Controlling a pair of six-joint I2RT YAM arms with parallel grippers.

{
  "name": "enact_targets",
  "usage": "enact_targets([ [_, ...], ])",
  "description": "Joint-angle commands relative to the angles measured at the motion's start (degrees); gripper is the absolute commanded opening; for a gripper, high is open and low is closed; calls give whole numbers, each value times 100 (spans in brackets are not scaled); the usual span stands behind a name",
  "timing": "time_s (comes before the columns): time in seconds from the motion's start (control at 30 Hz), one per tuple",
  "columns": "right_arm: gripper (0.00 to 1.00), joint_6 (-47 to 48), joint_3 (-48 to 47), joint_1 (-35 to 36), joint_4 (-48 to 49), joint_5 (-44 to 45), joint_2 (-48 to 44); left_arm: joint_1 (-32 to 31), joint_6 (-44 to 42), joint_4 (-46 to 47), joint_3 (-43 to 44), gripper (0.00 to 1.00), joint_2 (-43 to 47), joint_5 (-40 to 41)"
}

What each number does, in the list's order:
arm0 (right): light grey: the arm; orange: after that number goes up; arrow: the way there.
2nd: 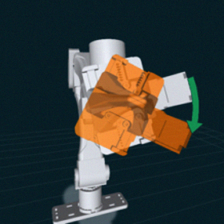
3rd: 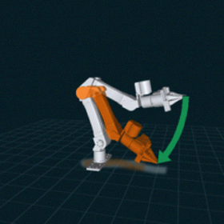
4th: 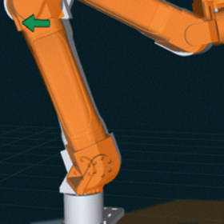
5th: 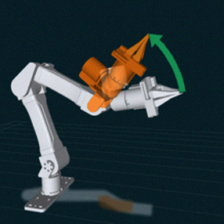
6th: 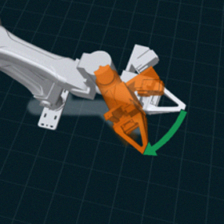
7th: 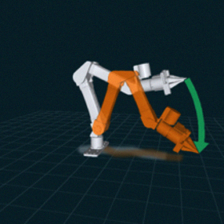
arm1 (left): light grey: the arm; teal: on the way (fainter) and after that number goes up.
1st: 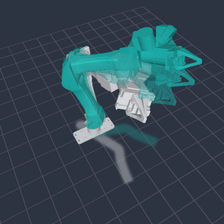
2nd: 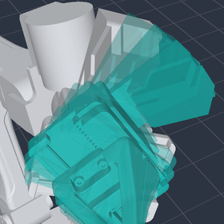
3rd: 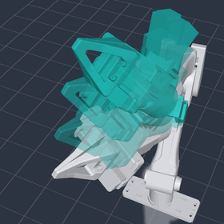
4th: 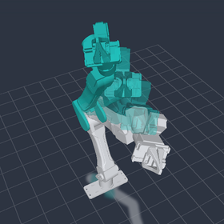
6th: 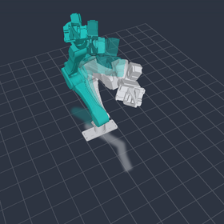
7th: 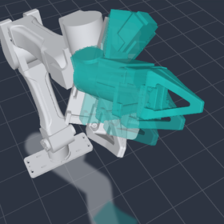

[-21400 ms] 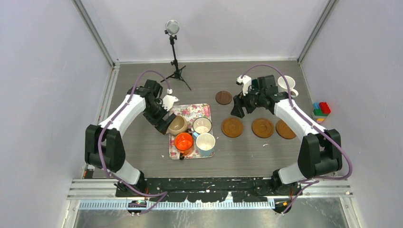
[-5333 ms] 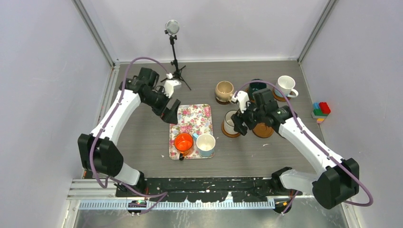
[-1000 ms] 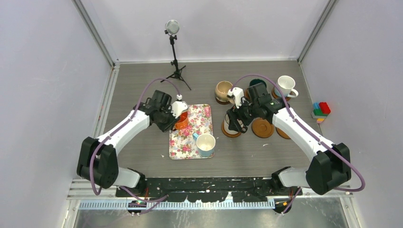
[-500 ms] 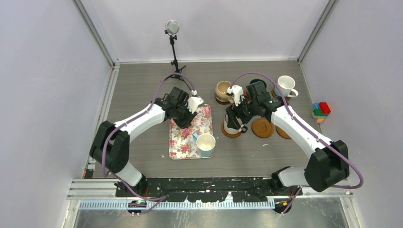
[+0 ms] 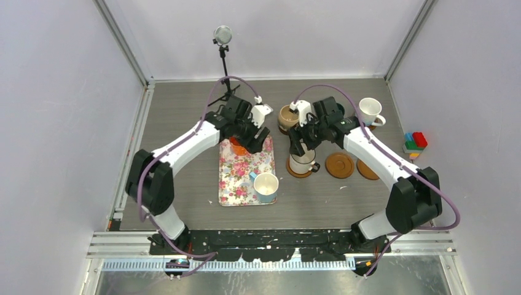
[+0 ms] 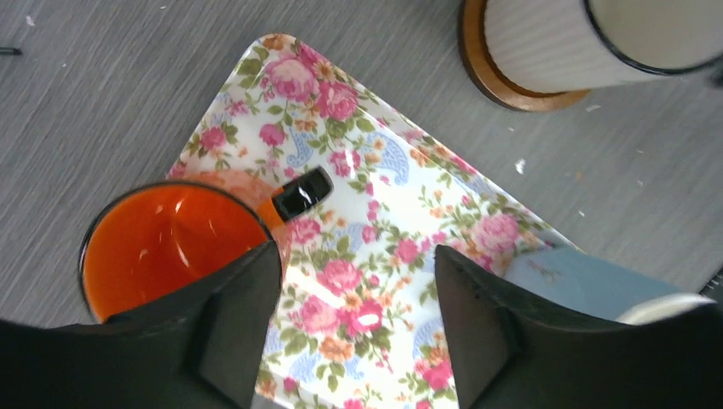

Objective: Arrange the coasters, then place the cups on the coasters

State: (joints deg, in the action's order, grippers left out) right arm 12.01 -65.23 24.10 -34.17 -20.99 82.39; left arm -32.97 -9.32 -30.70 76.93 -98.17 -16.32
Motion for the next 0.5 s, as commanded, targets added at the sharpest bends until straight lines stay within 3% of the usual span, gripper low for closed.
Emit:
enact_targets([
  [0.0, 78, -175, -619, 207, 355, 336, 337, 160, -8, -458, 25, 73, 1106, -204],
  [0.23, 79, 159, -1332, 823, 290, 822, 1204, 901, -131, -1252, -602, 79, 2096, -496],
  [0.47, 79, 509, -2495, 1348, -105, 1334, 2344, 2073, -151, -1919, -818, 84, 2466, -729],
])
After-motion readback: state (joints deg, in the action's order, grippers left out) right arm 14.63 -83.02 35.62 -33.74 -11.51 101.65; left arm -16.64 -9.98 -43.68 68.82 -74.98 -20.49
